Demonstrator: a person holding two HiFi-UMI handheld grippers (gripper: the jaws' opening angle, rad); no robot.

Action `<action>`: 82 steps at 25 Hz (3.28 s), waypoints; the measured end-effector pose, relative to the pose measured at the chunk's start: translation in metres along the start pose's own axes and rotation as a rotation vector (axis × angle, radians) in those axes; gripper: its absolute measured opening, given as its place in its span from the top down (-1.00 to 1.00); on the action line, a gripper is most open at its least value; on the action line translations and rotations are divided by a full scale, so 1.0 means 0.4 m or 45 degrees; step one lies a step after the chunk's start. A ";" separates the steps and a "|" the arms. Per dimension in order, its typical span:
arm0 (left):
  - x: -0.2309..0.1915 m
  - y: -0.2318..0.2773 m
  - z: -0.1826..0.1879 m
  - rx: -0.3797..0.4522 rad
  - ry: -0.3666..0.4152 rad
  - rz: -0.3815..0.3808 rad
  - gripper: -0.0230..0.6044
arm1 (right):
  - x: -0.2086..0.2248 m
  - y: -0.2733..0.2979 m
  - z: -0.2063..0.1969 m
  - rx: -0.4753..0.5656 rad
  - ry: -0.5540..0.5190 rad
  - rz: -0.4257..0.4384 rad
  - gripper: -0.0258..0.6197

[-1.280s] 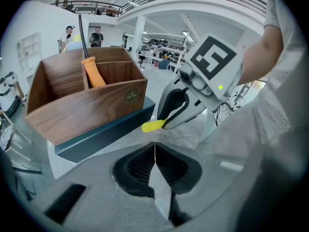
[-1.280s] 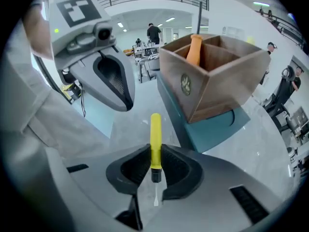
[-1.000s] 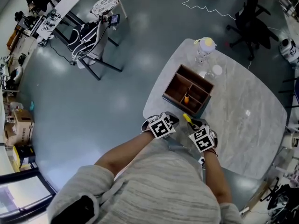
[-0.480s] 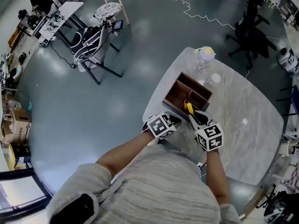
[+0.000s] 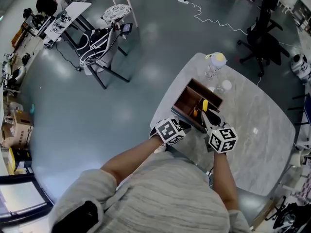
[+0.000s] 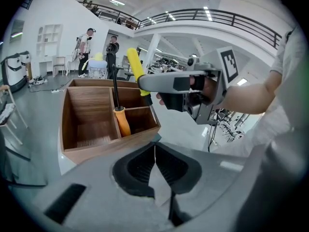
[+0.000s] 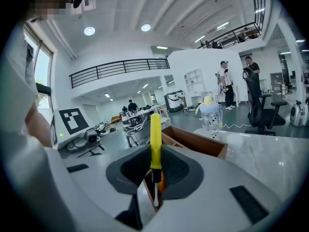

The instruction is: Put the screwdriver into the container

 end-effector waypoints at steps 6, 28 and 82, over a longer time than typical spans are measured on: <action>-0.001 -0.002 0.002 0.000 -0.015 -0.016 0.87 | 0.013 0.010 -0.007 0.058 -0.041 -0.064 0.72; 0.009 -0.009 0.025 0.031 -0.055 -0.034 0.87 | 0.038 -0.002 -0.060 0.072 0.063 -0.110 0.72; 0.053 -0.125 0.165 0.577 -0.033 -0.125 0.87 | -0.128 -0.130 0.036 0.124 -0.122 0.100 0.72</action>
Point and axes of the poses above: the fingertips, and each gripper's own axes: y forward along the fingers, x to its right, z out of its top, the point moved 4 cm from there along -y, backward along the fingers, and after that the axes turned 5 degrees about z, right-handed, at the moved point
